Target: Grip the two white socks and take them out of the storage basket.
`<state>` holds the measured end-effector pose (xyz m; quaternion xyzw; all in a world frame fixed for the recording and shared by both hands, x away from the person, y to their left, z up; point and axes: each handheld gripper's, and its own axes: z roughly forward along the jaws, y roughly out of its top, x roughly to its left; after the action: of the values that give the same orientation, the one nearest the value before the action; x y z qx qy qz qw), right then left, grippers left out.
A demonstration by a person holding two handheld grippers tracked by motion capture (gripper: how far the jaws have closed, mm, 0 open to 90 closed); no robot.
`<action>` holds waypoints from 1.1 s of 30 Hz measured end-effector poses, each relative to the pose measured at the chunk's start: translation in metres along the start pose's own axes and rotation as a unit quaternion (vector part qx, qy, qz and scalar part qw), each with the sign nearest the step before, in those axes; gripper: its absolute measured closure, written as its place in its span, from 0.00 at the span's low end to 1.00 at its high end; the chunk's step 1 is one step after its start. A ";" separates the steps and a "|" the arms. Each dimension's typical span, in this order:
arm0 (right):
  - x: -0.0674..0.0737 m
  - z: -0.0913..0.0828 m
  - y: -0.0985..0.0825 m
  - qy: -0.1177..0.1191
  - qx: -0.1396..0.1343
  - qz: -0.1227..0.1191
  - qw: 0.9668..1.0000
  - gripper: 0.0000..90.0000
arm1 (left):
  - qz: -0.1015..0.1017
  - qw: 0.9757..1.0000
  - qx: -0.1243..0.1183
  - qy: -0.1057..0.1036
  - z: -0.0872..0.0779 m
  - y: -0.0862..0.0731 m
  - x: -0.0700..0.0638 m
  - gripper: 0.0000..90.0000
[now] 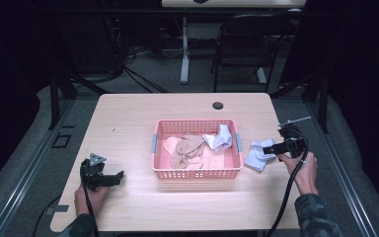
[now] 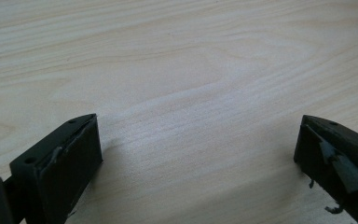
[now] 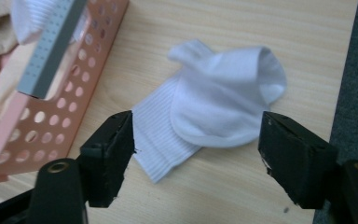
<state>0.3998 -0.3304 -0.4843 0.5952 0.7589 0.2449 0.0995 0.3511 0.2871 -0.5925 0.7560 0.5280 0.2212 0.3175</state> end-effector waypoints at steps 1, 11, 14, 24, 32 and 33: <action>0.000 0.000 0.000 0.000 0.000 0.000 1.000 0.28 | 0.000 1.000 0.000 0.000 0.000 0.000 0.000 0.01; 0.016 -0.015 0.009 0.021 -0.001 -0.024 0.999 0.11 | -0.001 1.000 0.000 0.000 0.000 0.000 0.000 0.01; 0.025 -0.018 0.012 0.018 0.004 -0.033 0.999 0.11 | 0.000 1.000 0.001 0.000 0.000 0.000 0.000 0.01; 0.043 -0.034 0.023 0.022 0.000 -0.056 0.998 0.11 | -0.001 1.000 0.000 0.001 0.000 0.000 0.000 0.01; 0.063 -0.055 0.048 0.024 -0.016 -0.086 0.996 0.09 | -0.001 1.000 0.000 0.003 0.000 0.000 0.000 0.01; 0.063 -0.055 0.048 0.024 -0.016 -0.086 0.996 0.09 | -0.001 1.000 0.000 0.003 0.000 0.000 0.000 0.00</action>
<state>0.3994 -0.2758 -0.4047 0.5198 0.8056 0.2613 0.1118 0.3511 0.2866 -0.5925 0.7547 0.5298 0.2233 0.3161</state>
